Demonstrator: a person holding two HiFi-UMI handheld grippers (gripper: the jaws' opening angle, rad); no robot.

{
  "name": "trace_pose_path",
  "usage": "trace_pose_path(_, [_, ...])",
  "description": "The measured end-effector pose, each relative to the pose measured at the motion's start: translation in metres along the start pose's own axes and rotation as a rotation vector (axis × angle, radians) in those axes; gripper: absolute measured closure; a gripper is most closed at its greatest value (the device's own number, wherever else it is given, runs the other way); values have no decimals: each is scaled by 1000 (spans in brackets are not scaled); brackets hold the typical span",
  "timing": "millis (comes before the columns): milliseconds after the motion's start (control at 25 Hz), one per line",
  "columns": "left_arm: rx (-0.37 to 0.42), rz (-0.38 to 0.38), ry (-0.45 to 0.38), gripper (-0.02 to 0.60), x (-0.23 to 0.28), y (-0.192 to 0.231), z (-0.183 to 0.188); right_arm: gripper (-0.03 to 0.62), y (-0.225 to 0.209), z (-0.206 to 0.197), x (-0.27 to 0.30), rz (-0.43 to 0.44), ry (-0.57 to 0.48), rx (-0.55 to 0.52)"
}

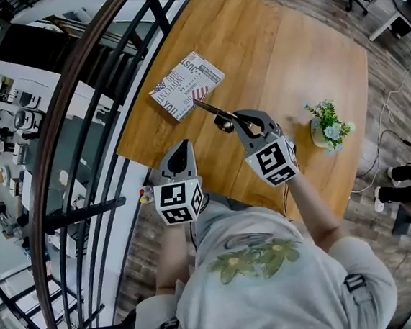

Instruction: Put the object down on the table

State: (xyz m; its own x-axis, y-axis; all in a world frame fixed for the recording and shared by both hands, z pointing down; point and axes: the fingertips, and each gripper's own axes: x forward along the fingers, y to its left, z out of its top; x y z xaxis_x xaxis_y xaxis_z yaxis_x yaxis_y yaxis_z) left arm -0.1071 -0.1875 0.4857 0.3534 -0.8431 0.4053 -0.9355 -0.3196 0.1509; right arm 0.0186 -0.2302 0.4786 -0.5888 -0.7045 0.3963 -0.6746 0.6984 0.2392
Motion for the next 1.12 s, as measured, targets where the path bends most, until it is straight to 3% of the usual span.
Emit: trace_pose_path(1120, [-62,18,97,566,7,14,-41,579,33,-92,67,131,221,-33])
